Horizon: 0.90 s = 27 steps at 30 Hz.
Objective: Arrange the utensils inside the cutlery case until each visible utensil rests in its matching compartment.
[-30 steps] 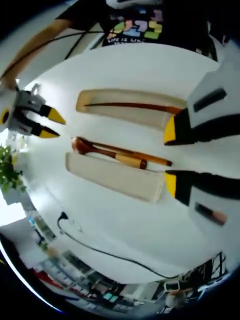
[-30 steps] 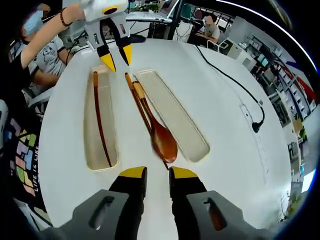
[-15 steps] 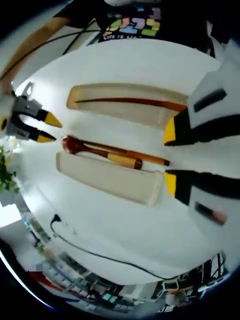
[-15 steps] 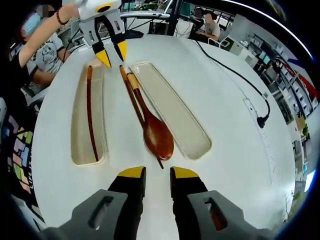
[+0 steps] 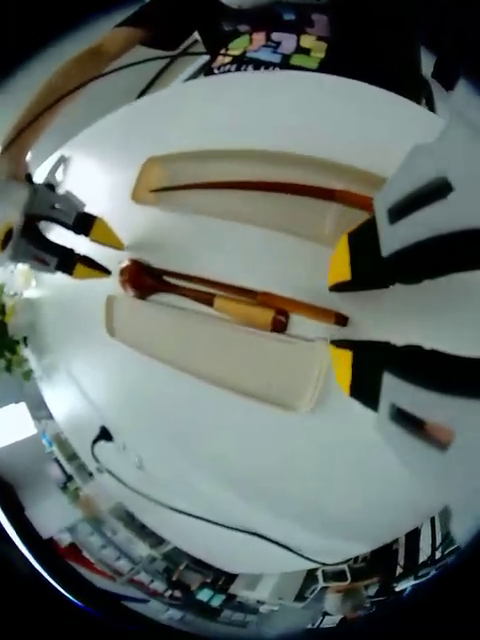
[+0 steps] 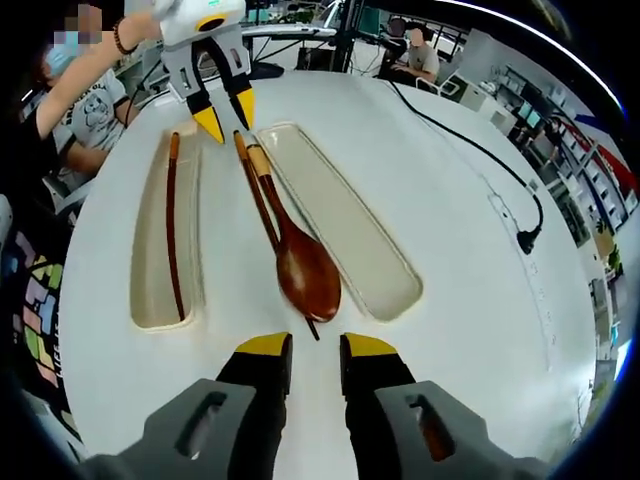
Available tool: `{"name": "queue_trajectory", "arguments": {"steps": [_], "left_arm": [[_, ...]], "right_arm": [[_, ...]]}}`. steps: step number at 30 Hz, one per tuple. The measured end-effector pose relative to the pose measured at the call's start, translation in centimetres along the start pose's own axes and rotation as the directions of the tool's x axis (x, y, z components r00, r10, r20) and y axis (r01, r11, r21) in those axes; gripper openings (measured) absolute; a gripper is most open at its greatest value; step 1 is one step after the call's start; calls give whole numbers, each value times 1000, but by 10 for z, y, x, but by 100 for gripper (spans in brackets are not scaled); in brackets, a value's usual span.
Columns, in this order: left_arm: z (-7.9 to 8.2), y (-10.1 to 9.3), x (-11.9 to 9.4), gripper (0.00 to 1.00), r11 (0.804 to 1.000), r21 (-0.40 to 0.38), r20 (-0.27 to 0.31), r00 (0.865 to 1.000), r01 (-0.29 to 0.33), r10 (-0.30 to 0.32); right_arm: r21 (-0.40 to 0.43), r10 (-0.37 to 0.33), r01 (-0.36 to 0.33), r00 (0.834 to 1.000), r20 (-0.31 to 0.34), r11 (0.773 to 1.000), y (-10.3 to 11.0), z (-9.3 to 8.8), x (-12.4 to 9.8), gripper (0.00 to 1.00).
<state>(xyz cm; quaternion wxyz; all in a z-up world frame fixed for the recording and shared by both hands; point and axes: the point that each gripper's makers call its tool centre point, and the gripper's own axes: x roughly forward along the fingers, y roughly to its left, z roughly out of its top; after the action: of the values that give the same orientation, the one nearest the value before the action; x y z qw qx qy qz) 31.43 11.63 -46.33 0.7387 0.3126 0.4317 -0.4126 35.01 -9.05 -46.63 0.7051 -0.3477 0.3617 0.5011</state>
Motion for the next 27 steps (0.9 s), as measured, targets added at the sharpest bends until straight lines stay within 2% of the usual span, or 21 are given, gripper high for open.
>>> {"name": "queue_trajectory", "arguments": {"steps": [6, 13, 15, 20, 23, 27], "left_arm": [[0, -2, 3, 20, 999, -18, 4, 1000, 27, -27], [0, -3, 5, 19, 997, -50, 26, 998, 52, -51], [1, -3, 6, 19, 996, -62, 35, 998, 61, -58], [3, -2, 7, 18, 995, -74, 54, 996, 68, -65], [2, 3, 8, 9, 996, -78, 53, 998, 32, -28], [4, 1, 7, 9, 997, -58, 58, 998, 42, -39]], "right_arm": [[-4, 22, -22, 1000, 2, 1000, 5, -1, 1, 16], [2, 56, -56, 998, 20, 998, 11, 1, 4, 8], [27, 81, -82, 996, 28, 996, 17, 4, 5, 3], [37, 68, -68, 998, 16, 997, 18, 5, 6, 3], [40, 63, -63, 998, 8, 997, 18, 5, 6, 2], [33, 56, -56, 998, -3, 998, 19, 4, 6, 2]]}}
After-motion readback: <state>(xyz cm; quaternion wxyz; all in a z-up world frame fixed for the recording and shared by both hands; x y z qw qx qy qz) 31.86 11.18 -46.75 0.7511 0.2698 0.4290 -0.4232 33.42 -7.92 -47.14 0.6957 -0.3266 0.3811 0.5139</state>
